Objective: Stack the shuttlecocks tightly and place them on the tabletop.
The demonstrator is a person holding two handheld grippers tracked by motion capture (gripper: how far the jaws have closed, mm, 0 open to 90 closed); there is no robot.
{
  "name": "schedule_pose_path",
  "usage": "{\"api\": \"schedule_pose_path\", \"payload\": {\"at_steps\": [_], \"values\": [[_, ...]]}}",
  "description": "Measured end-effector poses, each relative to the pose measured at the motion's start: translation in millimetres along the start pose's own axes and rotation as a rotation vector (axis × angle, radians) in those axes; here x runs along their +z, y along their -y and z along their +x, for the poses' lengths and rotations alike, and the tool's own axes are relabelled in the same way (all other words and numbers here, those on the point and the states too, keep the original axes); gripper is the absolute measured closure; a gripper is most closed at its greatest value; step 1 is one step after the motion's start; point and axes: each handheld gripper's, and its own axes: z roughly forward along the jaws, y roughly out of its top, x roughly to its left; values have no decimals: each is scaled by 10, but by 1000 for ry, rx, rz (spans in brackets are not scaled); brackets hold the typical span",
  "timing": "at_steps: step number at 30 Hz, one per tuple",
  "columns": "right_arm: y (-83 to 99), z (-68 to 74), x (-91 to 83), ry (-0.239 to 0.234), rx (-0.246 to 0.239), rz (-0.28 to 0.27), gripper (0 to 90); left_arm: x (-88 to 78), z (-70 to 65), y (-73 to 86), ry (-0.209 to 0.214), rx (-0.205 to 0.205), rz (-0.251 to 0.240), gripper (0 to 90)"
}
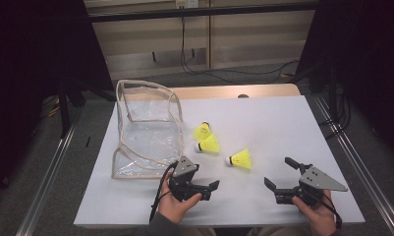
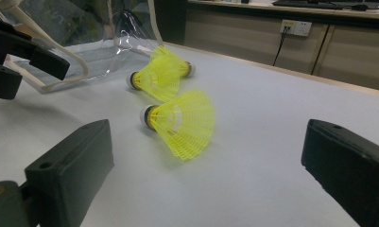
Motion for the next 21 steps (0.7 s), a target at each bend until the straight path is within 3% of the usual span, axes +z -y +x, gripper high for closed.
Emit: {"api": "schedule_pose_path", "payload": {"at_steps": [13, 21], "values": [[-4, -5, 0, -2, 9, 3, 26, -116, 69, 29, 72, 16, -12, 90], [-5, 4, 6, -5, 0, 5, 26, -158, 65, 53, 93, 30, -12, 69]]}}
